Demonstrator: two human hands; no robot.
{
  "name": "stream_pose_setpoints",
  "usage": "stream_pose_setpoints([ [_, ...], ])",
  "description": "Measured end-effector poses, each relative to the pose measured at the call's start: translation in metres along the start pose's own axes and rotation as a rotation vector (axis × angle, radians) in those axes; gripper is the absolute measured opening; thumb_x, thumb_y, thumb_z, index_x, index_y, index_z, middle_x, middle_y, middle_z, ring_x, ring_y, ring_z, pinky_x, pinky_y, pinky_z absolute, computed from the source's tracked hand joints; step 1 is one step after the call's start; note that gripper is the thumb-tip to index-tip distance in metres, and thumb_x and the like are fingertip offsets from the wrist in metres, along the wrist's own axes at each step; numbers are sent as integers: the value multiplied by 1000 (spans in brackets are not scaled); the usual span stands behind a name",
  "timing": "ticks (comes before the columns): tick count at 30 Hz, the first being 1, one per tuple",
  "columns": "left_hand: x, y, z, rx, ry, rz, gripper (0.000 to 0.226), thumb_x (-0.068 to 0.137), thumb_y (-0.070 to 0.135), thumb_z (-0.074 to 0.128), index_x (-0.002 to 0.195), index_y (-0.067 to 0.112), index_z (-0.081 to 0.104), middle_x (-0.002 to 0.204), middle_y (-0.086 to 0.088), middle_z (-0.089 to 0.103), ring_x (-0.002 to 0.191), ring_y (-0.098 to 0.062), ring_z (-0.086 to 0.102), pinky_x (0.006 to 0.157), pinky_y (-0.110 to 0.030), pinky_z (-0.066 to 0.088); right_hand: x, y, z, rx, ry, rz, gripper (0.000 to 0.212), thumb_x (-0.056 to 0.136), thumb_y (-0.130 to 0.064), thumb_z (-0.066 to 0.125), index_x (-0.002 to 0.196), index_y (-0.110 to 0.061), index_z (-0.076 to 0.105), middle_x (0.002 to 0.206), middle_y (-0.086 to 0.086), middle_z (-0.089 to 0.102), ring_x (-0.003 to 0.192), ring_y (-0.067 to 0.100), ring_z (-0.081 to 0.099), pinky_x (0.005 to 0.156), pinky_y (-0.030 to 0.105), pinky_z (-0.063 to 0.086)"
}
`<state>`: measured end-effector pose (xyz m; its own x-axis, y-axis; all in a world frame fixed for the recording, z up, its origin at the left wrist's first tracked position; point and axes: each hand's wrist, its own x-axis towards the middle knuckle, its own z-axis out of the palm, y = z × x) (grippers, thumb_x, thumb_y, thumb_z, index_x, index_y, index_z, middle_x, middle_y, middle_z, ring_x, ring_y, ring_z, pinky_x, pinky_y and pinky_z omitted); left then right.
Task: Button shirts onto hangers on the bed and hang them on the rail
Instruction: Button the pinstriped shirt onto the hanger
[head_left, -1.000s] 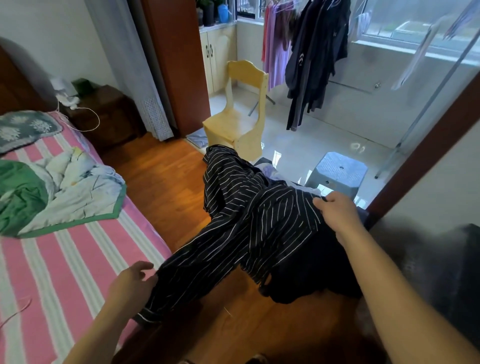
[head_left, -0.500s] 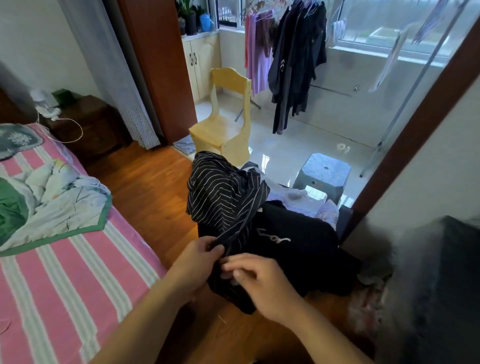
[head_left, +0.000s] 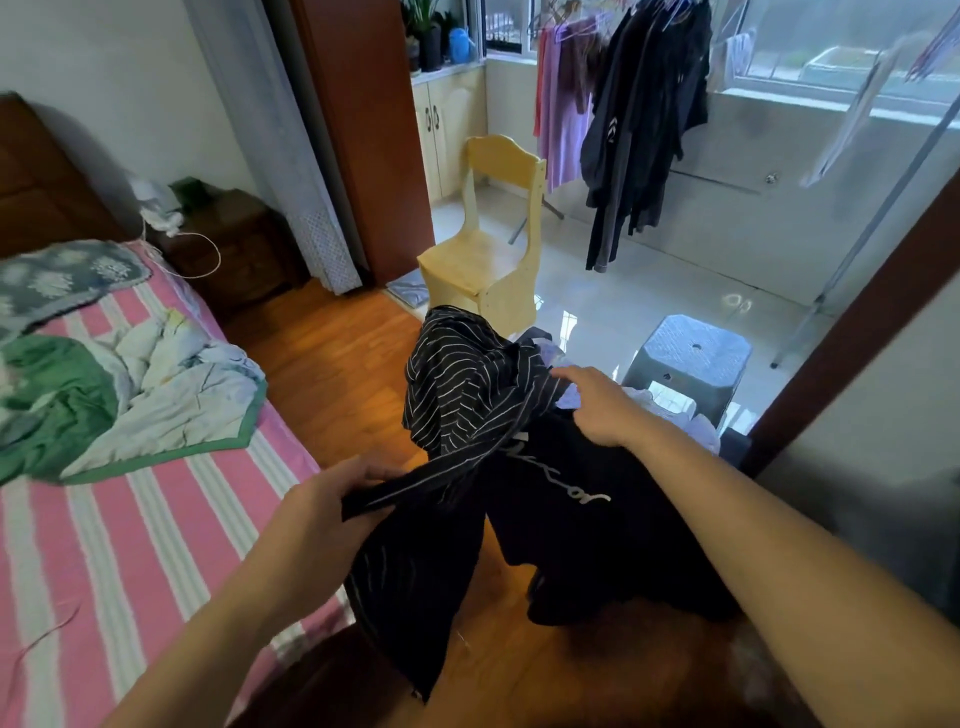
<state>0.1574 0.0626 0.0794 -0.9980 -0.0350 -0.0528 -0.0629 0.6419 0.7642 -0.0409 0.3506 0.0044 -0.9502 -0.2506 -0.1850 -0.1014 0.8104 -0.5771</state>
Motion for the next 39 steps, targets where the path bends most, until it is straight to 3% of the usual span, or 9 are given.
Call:
stream_pose_setpoints([
  [4,-8,-11,-1,-105,64,-74,28,93,8,70,101,34,75,88,16,75,88,-3,70,70,-9,49,51,13,10,155,-120,55,83,96,-1,50,162,-32,10,148,2,45,110,21,58,80,23,48],
  [9,-12,-30,-6,-424,103,-249,37,91,-10,65,97,25,78,93,-6,78,89,-20,74,69,-18,56,63,15,15,262,-88,145,33,91,4,55,117,-10,68,111,13,66,97,28,65,81,31,52],
  [13,-23,-61,-17,-687,96,-440,28,81,-5,76,104,11,78,105,-19,76,101,-40,71,90,-50,59,39,-4,4,218,63,88,26,84,7,66,90,-19,70,93,5,66,81,18,60,64,20,42],
  [17,-38,-98,-42,-808,257,-426,54,54,30,97,101,10,80,109,-19,75,103,-37,72,85,-49,58,18,-51,-8,215,189,-41,21,83,-3,73,89,-22,66,91,3,69,87,24,63,70,28,40],
  [19,-47,-120,-64,-818,402,-393,36,78,27,83,108,7,76,110,-16,76,107,-40,70,92,-51,52,10,-98,-3,216,168,-158,26,85,-4,71,84,-27,58,82,-4,62,76,14,57,62,19,37],
  [29,-173,-162,-311,116,1257,-206,16,97,21,66,110,13,72,99,-3,72,94,-18,66,82,-31,46,-35,-388,76,404,249,-637,19,92,-14,69,87,-16,51,71,-10,55,60,-9,52,58,24,38],
  [34,-275,-158,-413,140,943,-128,24,78,13,81,82,36,78,83,21,76,72,15,62,76,-12,51,-55,-534,131,409,394,-775,20,98,-26,63,104,-12,50,80,1,60,69,19,57,62,33,34],
  [36,-316,-180,-439,234,762,-342,31,79,9,83,78,39,77,77,27,74,75,15,64,78,-16,51,-56,-575,165,180,344,-820,29,100,-32,59,121,-15,49,92,15,67,79,37,63,65,40,43],
  [39,-376,-216,-474,344,1009,-526,9,88,24,78,91,17,81,81,0,77,88,-16,72,77,-38,52,-72,-629,207,41,410,-1042,36,100,-39,58,122,-12,60,90,23,70,79,46,66,63,43,46],
])
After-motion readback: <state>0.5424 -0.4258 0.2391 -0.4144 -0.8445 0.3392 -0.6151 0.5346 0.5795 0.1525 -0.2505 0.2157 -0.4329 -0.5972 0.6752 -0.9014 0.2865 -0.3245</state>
